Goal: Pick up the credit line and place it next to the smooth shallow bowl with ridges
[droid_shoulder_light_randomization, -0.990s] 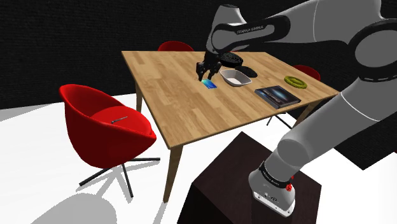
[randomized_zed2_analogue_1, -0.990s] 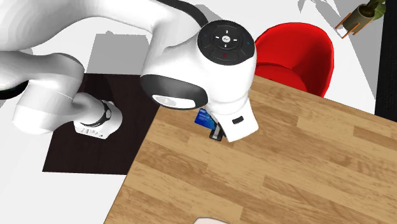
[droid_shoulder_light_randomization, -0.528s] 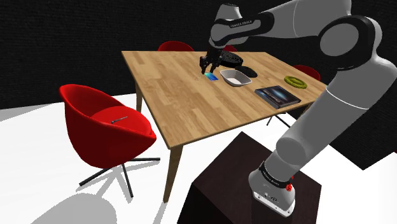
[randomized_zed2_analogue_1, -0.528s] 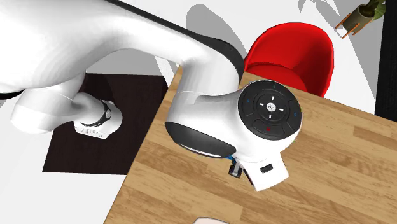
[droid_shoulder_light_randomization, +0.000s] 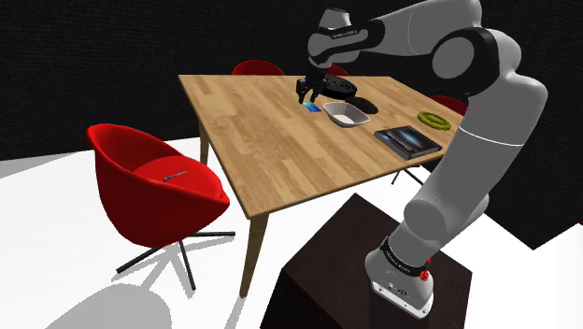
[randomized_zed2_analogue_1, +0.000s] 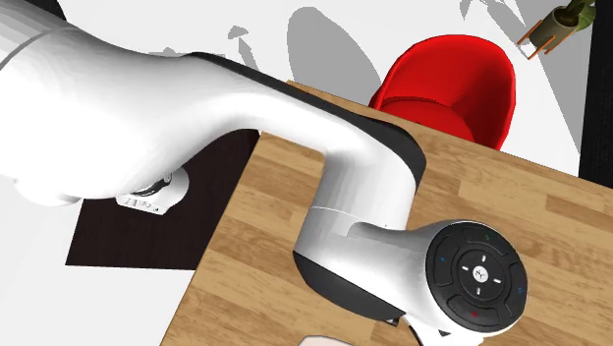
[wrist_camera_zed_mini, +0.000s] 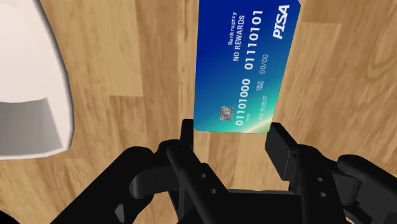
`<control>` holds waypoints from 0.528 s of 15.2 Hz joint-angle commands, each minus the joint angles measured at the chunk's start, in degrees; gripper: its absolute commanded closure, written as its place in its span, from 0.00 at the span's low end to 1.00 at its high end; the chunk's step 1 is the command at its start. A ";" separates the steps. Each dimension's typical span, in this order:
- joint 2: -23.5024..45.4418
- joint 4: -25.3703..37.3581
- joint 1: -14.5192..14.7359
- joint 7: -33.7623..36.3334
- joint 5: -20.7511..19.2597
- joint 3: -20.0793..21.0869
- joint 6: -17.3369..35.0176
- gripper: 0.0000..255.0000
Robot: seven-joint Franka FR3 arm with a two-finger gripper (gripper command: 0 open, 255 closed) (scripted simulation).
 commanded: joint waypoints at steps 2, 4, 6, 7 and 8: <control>0.82 -1.04 -0.09 -0.12 0.01 -0.05 1.88 1.00; 1.33 -1.93 -0.09 -0.08 -0.01 -0.05 3.28 1.00; 1.87 -2.79 -0.09 -0.04 -0.03 -0.06 4.68 1.00; 2.15 -3.20 -0.10 -0.02 -0.04 -0.06 5.37 1.00; 2.45 -3.59 -0.10 0.01 -0.05 -0.06 6.06 1.00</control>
